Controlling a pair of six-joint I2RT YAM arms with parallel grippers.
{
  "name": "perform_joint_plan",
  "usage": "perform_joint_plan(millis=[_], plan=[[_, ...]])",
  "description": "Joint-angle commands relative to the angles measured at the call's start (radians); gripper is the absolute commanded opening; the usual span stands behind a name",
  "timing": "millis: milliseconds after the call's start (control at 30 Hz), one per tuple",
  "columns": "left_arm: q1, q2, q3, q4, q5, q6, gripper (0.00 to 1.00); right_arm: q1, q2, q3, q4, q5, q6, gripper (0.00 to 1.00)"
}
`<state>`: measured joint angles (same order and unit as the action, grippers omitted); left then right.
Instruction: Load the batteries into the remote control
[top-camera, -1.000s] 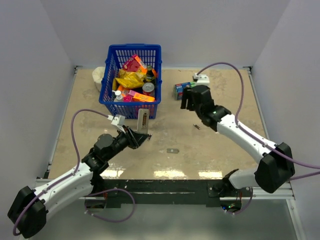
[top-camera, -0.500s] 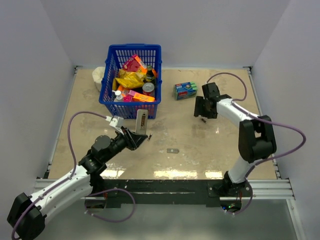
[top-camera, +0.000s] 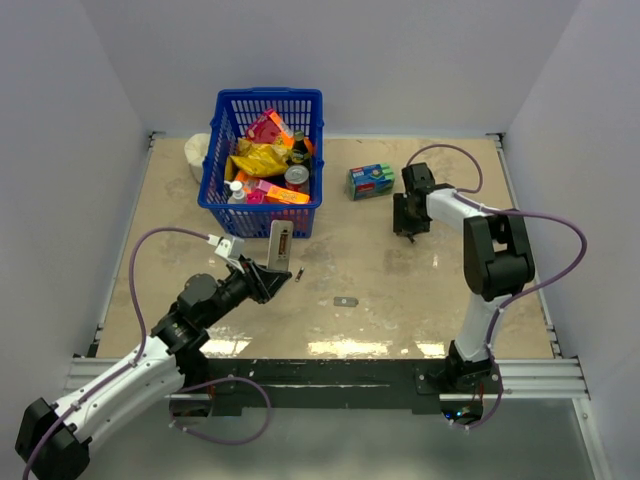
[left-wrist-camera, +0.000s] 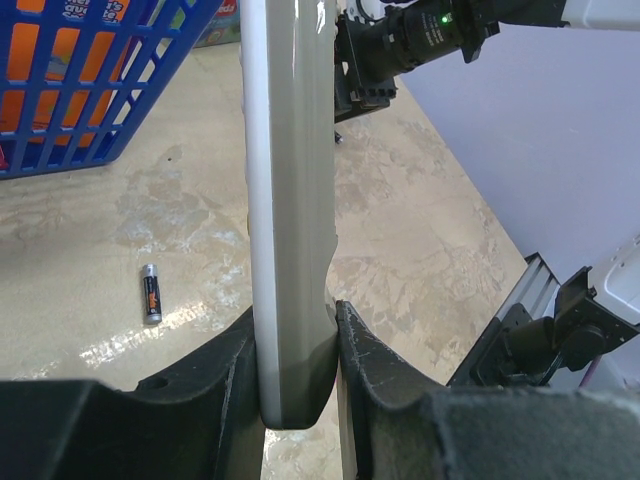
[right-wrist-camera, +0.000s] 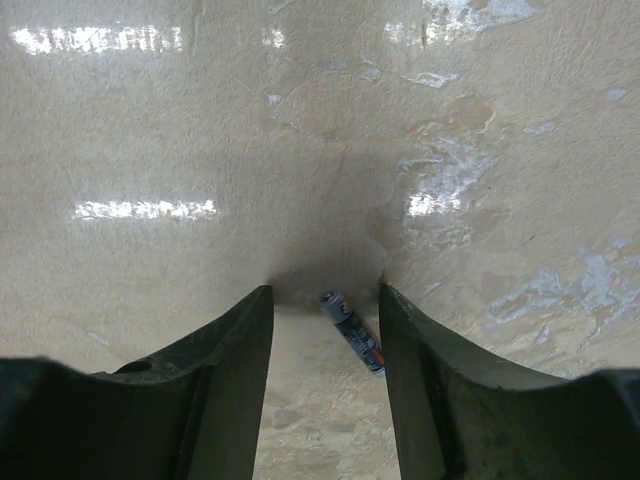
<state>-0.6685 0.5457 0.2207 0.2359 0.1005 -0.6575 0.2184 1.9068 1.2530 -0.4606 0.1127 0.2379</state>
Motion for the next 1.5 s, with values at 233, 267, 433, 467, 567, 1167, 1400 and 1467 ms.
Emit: perform_joint_plan(millis=[233, 267, 433, 467, 567, 1167, 1400, 1467], plan=[[0.004, -0.007, 0.031, 0.031, 0.007, 0.025, 0.0, -0.007, -0.017, -0.052, -0.072, -0.033, 0.003, 0.38], [0.004, -0.007, 0.031, 0.034, 0.008, 0.024, 0.0, -0.005, -0.017, -0.052, -0.081, -0.033, 0.003, 0.35], [0.004, -0.009, 0.028, 0.037, 0.01, 0.016, 0.0, -0.005, -0.035, -0.055, -0.108, -0.05, 0.003, 0.32], [0.004, -0.009, 0.028, 0.039, 0.011, 0.016, 0.0, -0.007, -0.037, -0.055, -0.113, -0.057, 0.0, 0.31], [0.004, -0.006, 0.028, 0.042, 0.013, 0.013, 0.0, -0.005, -0.041, -0.056, -0.124, -0.065, 0.001, 0.22], [0.004, 0.094, -0.05, 0.348, 0.041, -0.077, 0.0, 0.261, -0.46, -0.182, 0.198, -0.042, 0.061, 0.06], [0.004, 0.125, -0.092, 0.471, 0.027, -0.139, 0.0, 0.489, -0.661, -0.3, 0.575, -0.01, 0.123, 0.08], [0.004, 0.131, -0.093, 0.489, 0.019, -0.155, 0.0, 0.547, -0.696, -0.316, 0.675, 0.002, 0.124, 0.08]])
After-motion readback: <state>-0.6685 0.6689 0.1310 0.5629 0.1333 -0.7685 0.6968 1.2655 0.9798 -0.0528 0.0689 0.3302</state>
